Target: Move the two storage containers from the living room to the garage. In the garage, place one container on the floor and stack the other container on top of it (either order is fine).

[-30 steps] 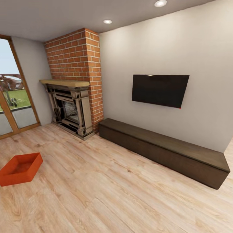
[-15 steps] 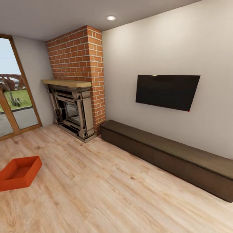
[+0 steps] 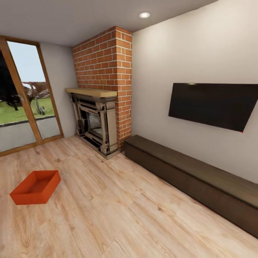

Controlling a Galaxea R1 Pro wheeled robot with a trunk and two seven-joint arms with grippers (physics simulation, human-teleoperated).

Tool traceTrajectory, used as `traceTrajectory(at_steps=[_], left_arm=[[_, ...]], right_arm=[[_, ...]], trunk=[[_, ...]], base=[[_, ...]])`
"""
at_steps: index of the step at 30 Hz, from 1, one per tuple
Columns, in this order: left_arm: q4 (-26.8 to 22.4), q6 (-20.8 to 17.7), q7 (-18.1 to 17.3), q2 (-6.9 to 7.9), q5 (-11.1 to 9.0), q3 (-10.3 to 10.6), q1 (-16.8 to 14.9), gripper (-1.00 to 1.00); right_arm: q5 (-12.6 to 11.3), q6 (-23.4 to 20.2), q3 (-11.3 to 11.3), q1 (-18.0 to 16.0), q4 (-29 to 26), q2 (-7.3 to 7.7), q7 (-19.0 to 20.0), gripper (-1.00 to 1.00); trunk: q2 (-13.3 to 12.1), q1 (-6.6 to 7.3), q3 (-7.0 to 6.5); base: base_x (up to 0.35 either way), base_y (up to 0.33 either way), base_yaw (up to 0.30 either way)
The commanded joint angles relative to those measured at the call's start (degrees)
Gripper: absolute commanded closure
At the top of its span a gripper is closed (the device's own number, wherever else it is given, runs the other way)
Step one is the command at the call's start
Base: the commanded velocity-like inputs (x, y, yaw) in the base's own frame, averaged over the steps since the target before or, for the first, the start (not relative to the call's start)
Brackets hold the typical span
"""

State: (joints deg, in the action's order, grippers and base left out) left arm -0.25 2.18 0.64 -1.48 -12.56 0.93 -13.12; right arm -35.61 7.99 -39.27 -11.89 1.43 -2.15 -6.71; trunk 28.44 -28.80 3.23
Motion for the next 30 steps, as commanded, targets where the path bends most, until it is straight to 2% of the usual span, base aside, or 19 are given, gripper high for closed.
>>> traceTrajectory(at_steps=[1, 26, 30], left_arm=[[0.07, 0.20, 0.07, -0.02, -0.36, 0.12, -0.07, -1.00], [0.07, 0.20, 0.07, -0.02, -0.36, 0.12, -0.07, -1.00], [0.07, 0.20, 0.07, -0.02, -0.36, 0.12, -0.07, -1.00]], right_arm=[[-0.42, 0.27, -0.45, -0.06, 0.15, -0.05, -0.06, -1.00], [-0.42, 0.27, -0.45, -0.06, 0.15, 0.00, -0.06, -1.00], [-0.43, 0.27, -0.45, -0.06, 0.15, 0.04, -0.06, -1.00]], trunk=[[0.10, -0.06, 0.11], [0.10, -0.06, 0.11], [0.10, -0.06, 0.11]], base=[[0.324, 0.000, 0.270], [0.324, 0.000, 0.269], [0.324, 0.000, 0.081]])
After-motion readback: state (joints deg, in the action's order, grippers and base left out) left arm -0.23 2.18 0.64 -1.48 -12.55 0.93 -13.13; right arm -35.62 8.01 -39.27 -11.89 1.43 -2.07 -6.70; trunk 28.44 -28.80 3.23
